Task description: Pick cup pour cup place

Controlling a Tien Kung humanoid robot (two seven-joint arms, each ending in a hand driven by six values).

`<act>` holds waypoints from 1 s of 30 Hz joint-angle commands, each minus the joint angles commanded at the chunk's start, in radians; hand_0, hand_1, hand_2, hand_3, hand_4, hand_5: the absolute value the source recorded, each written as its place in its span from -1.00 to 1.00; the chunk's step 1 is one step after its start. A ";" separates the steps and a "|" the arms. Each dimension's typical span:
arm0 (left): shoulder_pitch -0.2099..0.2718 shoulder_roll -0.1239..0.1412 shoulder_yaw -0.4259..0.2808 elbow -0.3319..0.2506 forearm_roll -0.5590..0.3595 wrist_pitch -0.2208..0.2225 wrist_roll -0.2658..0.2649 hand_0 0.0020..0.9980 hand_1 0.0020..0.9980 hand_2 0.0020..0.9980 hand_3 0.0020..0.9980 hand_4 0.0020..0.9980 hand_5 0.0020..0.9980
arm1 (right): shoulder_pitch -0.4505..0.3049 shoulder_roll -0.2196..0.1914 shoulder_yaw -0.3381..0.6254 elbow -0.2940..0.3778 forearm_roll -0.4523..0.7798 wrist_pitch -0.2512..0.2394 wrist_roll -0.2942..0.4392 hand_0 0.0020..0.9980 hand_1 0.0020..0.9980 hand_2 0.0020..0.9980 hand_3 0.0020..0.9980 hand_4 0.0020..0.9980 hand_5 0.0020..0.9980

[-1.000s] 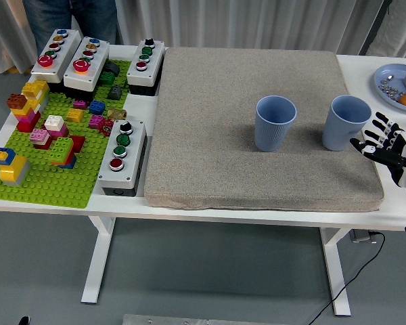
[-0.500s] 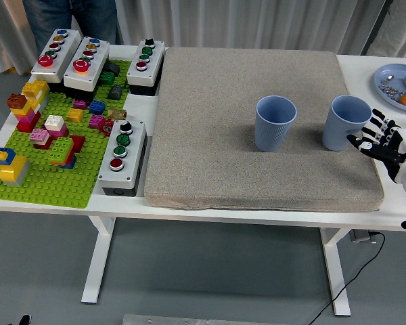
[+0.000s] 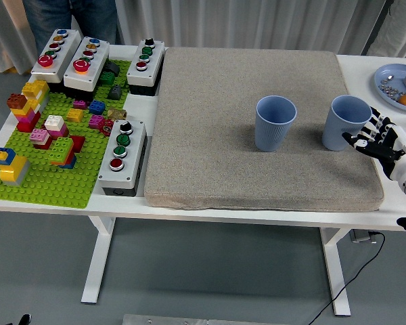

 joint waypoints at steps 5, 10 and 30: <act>-0.001 0.000 0.000 0.000 0.001 0.000 0.000 0.42 0.32 0.46 0.32 -0.09 0.95 | 0.003 0.001 -0.001 -0.003 0.001 0.001 0.000 0.85 0.76 0.96 0.91 0.70 -0.38; -0.001 0.000 0.003 0.000 0.001 0.000 0.000 0.42 0.32 0.47 0.32 -0.09 0.96 | 0.007 0.004 -0.007 -0.012 0.004 0.002 0.003 0.85 0.76 0.96 0.91 0.69 -0.38; -0.003 0.000 0.010 0.000 -0.004 -0.002 -0.003 0.42 0.33 0.47 0.33 -0.08 0.96 | 0.023 0.012 -0.011 -0.024 0.005 0.004 0.004 0.85 0.76 0.96 0.91 0.68 -0.38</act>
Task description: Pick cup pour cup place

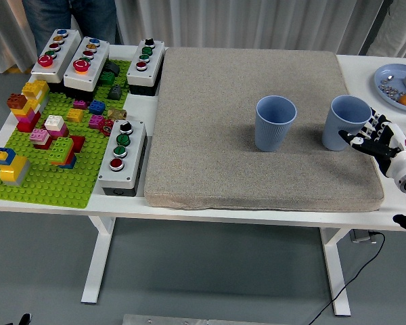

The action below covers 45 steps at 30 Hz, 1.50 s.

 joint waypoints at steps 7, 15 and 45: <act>-0.005 -0.001 0.001 0.000 0.001 -0.001 0.001 0.42 0.33 0.47 0.32 -0.08 0.97 | 0.006 0.004 -0.001 -0.003 0.000 0.000 0.000 0.85 0.76 0.96 0.91 0.68 -0.38; -0.014 -0.004 0.010 0.000 -0.003 -0.003 0.000 0.42 0.33 0.48 0.33 -0.08 0.97 | 0.016 0.003 0.007 -0.006 -0.001 0.001 0.001 0.85 0.76 0.96 0.91 0.68 -0.37; -0.019 -0.006 0.015 0.000 -0.002 -0.005 0.001 0.42 0.33 0.47 0.32 -0.09 0.97 | 0.020 0.013 0.007 -0.026 -0.002 0.000 0.002 0.85 0.76 0.96 0.91 0.67 -0.36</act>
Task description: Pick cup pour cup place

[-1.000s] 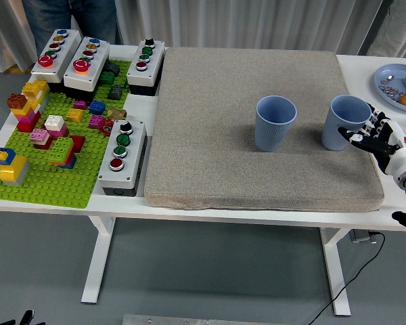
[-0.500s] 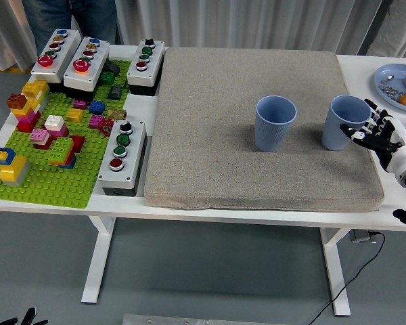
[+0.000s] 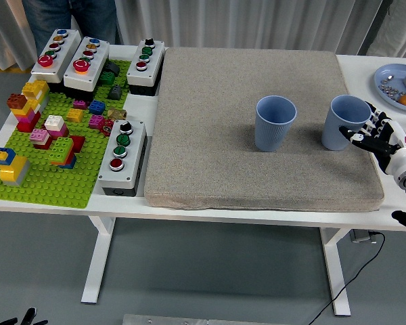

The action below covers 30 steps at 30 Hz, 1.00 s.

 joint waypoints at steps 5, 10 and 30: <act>0.003 -0.001 -0.012 0.000 0.010 0.003 0.001 0.42 0.33 0.47 0.32 -0.09 0.97 | -0.001 0.004 -0.001 -0.007 0.001 0.000 0.000 0.85 0.76 0.96 0.91 0.67 -0.36; 0.002 -0.002 -0.014 0.000 0.012 0.003 0.001 0.42 0.33 0.47 0.31 -0.09 0.97 | 0.000 0.006 -0.001 -0.012 0.000 -0.001 0.001 0.85 0.76 0.97 0.91 0.67 -0.36; -0.001 -0.001 -0.008 0.000 0.007 0.003 0.000 0.42 0.33 0.47 0.31 -0.08 0.96 | 0.022 0.020 -0.008 -0.045 -0.002 -0.001 0.004 0.85 0.76 0.96 0.91 0.67 -0.36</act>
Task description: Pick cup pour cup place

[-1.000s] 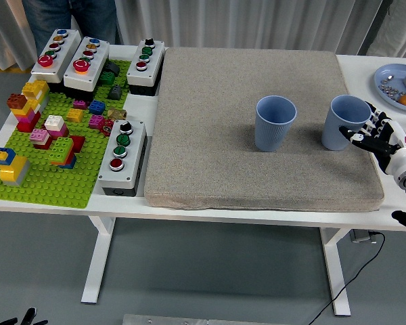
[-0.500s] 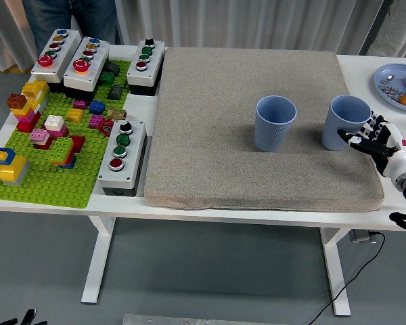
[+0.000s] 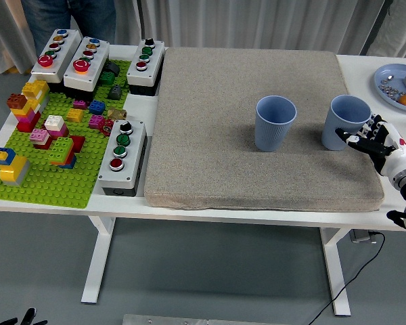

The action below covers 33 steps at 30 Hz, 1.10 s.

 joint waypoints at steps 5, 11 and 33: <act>-0.001 0.000 0.001 0.000 -0.001 0.000 0.000 0.42 0.33 0.47 0.31 -0.08 0.96 | 0.008 0.004 -0.001 -0.008 -0.002 0.000 0.000 0.85 0.76 0.96 0.91 0.67 -0.36; 0.000 0.001 0.003 0.000 -0.003 0.000 -0.001 0.42 0.32 0.46 0.31 -0.08 0.96 | 0.014 0.012 -0.005 -0.018 -0.002 -0.002 0.000 0.85 0.76 0.96 0.90 0.67 -0.36; 0.000 0.002 0.001 0.000 0.000 0.001 -0.001 0.42 0.32 0.47 0.32 -0.07 0.96 | 0.030 0.025 -0.016 -0.036 0.003 -0.006 0.003 0.85 0.76 0.96 0.90 0.67 -0.35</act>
